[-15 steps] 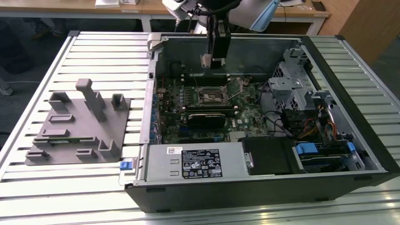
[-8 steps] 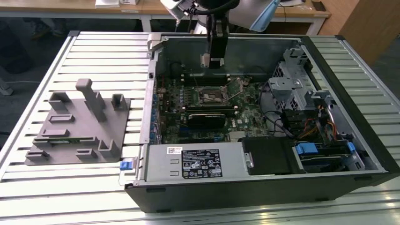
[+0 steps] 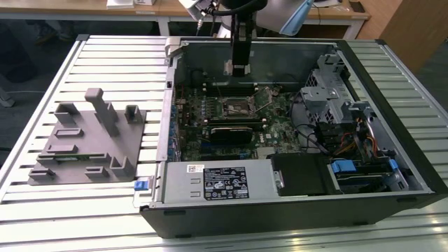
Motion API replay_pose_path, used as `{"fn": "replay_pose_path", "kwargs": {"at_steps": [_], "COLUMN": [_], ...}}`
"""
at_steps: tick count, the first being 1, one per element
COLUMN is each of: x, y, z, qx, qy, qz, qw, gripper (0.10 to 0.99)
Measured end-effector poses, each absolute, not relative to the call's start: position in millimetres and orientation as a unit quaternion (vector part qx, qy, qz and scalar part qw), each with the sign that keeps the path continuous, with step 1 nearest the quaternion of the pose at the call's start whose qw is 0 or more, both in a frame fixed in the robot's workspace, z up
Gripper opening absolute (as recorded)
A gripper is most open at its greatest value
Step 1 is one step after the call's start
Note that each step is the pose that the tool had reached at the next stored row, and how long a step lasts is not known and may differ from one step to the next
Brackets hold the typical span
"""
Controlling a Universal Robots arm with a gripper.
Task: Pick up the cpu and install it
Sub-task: 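Place the cpu into insertion slot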
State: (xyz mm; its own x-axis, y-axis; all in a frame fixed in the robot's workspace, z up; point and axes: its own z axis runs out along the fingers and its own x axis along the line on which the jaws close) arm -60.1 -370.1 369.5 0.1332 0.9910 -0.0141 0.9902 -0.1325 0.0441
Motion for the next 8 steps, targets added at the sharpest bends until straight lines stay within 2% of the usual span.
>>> {"fn": "replay_pose_path", "kwargs": {"at_steps": [8], "x": [-60.1], "y": [-369.6], "z": [368.6], "qx": [0.774], "qy": [0.633], "qz": [0.009], "qw": [0.021], "gripper": [0.533]}}
